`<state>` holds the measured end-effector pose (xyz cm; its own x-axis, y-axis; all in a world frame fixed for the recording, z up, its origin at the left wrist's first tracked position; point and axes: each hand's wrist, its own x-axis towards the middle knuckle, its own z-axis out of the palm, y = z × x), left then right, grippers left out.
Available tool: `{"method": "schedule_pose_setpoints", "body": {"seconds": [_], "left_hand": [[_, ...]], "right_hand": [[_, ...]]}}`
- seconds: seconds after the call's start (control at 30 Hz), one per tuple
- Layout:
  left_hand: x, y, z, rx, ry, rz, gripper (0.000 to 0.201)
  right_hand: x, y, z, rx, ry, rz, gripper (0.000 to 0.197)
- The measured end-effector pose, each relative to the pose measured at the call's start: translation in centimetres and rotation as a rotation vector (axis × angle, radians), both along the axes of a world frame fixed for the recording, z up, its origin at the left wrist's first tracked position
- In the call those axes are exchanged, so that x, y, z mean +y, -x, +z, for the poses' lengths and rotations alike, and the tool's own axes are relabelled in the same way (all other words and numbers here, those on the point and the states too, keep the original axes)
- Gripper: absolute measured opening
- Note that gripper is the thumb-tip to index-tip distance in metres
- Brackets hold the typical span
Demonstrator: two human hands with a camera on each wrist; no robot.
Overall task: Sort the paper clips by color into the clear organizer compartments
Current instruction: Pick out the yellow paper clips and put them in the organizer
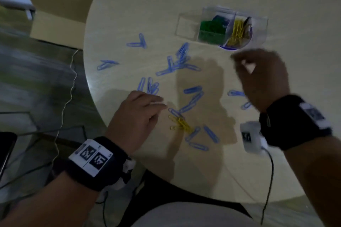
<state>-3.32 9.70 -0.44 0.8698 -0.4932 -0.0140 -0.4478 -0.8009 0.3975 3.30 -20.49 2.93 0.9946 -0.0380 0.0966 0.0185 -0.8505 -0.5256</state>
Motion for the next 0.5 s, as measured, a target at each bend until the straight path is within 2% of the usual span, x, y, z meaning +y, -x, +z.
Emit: {"method": "schedule_pose_setpoints", "body": {"seconds": [0.13,0.2,0.27,0.33,0.5], "left_hand": [[-1.1,2.8,-0.5,0.049,-0.048,-0.209,0.032],[-0.9,3.7,-0.6,0.071,-0.092,-0.209,0.034],[-0.3,4.0,-0.4,0.077,-0.104,-0.188,0.035],[0.3,4.1,-0.5,0.087,-0.091,-0.17,0.035],[1.4,3.9,-1.0,0.069,-0.033,-0.122,0.018]], "right_hand": [[3.5,9.8,-1.8,0.182,0.046,0.471,0.02],[3.8,12.8,-2.8,0.303,0.182,0.575,0.032],[3.4,14.0,-3.1,0.342,0.306,0.547,0.047],[2.7,14.0,-3.0,0.335,0.337,0.47,0.052],[1.5,12.2,-3.5,0.275,0.292,0.315,0.047]]}}
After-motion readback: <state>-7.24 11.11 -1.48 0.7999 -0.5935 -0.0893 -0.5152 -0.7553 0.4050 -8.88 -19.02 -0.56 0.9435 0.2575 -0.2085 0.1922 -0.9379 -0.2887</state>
